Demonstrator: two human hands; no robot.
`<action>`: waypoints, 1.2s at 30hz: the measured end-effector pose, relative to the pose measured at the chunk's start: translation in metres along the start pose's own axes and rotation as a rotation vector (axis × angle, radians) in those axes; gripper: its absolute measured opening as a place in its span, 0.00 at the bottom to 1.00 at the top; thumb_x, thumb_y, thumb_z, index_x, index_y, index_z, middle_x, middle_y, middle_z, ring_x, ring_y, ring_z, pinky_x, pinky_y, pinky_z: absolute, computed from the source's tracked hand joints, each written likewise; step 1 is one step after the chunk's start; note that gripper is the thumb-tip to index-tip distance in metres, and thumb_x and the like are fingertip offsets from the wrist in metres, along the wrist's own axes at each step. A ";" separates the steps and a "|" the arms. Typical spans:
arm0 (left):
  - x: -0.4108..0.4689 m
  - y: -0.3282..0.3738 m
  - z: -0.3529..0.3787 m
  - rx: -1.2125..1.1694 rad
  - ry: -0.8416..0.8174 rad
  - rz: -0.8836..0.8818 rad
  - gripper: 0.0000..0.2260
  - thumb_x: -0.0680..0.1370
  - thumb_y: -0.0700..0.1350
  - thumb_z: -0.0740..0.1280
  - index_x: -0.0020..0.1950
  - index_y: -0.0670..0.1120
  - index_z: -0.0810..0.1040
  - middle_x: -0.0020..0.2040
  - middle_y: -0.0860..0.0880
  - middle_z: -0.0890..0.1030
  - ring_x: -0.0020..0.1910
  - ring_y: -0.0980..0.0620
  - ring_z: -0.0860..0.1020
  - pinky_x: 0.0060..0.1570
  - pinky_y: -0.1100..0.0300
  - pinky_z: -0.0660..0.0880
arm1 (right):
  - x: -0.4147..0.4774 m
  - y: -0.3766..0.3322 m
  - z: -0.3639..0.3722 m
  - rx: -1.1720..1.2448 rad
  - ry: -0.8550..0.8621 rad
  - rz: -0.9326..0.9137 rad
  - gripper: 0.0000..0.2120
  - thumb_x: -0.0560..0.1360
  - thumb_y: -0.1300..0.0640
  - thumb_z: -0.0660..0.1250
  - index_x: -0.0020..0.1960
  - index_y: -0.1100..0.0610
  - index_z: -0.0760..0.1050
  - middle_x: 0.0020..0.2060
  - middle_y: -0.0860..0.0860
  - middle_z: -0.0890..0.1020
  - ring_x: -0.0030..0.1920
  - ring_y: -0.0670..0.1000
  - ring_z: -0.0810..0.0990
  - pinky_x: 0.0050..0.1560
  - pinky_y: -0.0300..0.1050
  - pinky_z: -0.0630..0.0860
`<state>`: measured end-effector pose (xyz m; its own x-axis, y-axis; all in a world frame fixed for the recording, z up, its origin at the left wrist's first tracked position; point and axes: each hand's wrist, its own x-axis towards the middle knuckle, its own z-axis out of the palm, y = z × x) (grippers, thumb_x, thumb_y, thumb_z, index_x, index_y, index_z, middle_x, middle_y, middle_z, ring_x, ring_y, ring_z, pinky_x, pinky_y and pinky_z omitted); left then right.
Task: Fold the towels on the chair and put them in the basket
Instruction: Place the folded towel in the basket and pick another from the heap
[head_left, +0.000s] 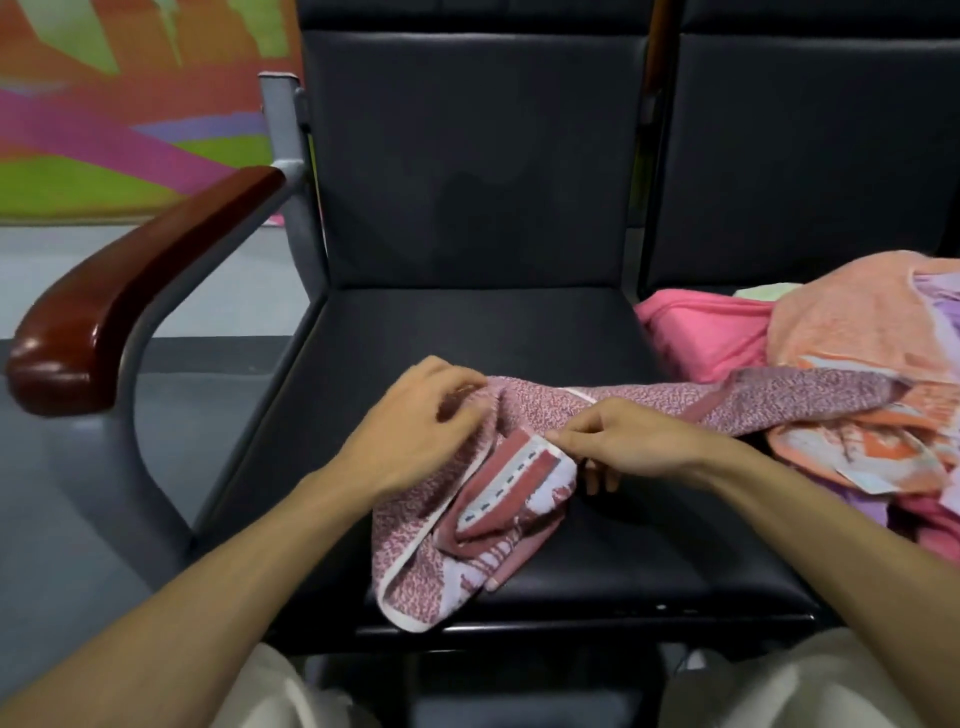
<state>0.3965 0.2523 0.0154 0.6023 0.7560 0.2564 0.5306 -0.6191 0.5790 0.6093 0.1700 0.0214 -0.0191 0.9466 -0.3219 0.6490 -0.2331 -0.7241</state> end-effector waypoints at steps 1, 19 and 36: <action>0.001 0.000 0.003 0.036 -0.085 -0.032 0.19 0.75 0.63 0.63 0.62 0.57 0.75 0.54 0.59 0.72 0.56 0.61 0.71 0.58 0.59 0.69 | 0.002 0.001 0.001 -0.055 0.012 0.022 0.13 0.80 0.51 0.63 0.42 0.56 0.81 0.29 0.47 0.80 0.28 0.45 0.78 0.29 0.38 0.75; -0.005 -0.016 -0.021 -1.127 0.126 -0.757 0.11 0.78 0.47 0.65 0.53 0.40 0.80 0.47 0.39 0.84 0.47 0.42 0.82 0.52 0.48 0.79 | 0.053 -0.025 0.014 0.299 0.370 -0.211 0.23 0.80 0.60 0.64 0.74 0.53 0.64 0.67 0.49 0.73 0.66 0.48 0.72 0.65 0.39 0.67; -0.003 -0.041 0.003 0.221 0.061 -0.210 0.13 0.76 0.47 0.70 0.60 0.51 0.78 0.51 0.52 0.76 0.53 0.51 0.76 0.54 0.53 0.74 | 0.036 -0.022 0.027 0.348 0.248 -0.060 0.06 0.76 0.61 0.69 0.43 0.57 0.84 0.39 0.49 0.84 0.42 0.47 0.79 0.45 0.42 0.75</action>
<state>0.3750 0.2753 -0.0118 0.4319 0.8797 0.1988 0.7608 -0.4738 0.4436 0.5738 0.2029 0.0088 0.1616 0.9758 -0.1472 0.3566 -0.1969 -0.9133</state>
